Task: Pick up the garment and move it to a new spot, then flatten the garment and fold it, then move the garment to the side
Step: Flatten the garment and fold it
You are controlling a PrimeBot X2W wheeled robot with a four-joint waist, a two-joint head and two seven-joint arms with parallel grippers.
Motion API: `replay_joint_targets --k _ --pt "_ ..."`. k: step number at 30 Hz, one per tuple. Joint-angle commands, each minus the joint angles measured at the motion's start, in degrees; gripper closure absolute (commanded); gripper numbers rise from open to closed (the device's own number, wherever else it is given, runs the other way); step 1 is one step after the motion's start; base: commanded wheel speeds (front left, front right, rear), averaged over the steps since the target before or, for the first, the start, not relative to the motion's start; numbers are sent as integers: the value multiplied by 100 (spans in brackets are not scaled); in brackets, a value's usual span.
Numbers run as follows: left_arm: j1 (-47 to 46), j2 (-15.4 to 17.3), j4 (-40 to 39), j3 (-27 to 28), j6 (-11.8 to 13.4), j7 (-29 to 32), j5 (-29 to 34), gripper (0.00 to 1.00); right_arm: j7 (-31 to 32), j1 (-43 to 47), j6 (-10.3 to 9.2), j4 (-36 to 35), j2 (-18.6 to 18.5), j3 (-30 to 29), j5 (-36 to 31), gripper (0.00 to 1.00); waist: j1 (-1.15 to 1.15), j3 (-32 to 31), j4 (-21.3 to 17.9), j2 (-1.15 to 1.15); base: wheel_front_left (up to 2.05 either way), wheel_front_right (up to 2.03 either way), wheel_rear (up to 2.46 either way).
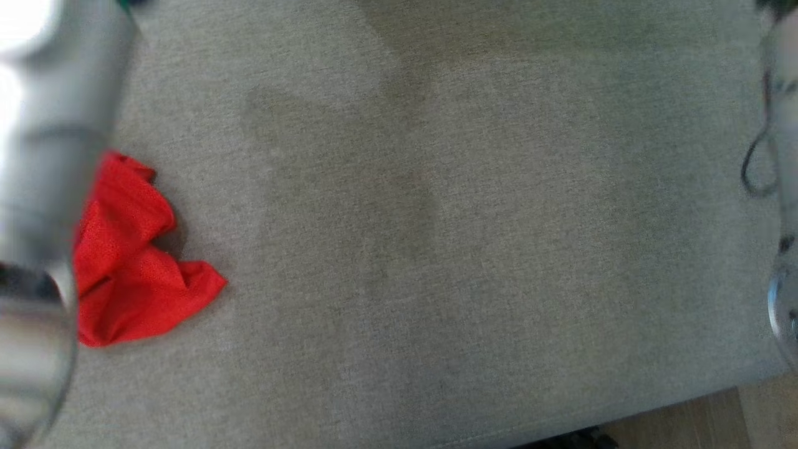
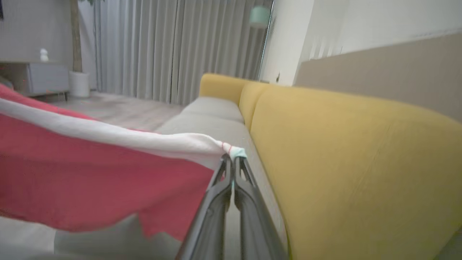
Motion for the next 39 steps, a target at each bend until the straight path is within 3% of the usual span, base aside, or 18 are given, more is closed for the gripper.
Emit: replay_joint_targets --k 1,6,14,20,25,32,39 --pt "43 228 -198 -90 -30 -16 -87 100 -51 106 21 -43 -37 81 -27 100 0 -19 25 0 0 0 0" --pt "946 688 -564 -1026 -31 -79 -578 100 -22 669 21 584 -338 782 121 100 0 -151 90 0 0 0 0" --pt "2129 1265 -1292 -2031 -32 -122 -1117 100 623 1528 21 923 -956 2468 1110 100 0 -612 175 0 0 0 0" --pt "2694 1389 -1559 -2342 2 -199 -1096 100 1318 2122 21 246 -1754 3784 2221 100 0 -1062 181 0 0 0 0" --pt "3165 1375 -1803 -2451 148 -237 -1152 100 1926 2481 21 -518 -2481 4510 3089 100 0 -1461 136 0 0 0 0" --pt "3727 1410 -2339 -2624 405 -178 -1240 100 2477 2932 21 -1450 -3327 4856 3970 100 0 -1881 107 0 0 0 0" --pt "4348 1453 -2913 -2825 705 -94 -1362 100 2919 3637 21 -1937 -3893 4675 4430 100 0 -2275 40 0 0 0 0"
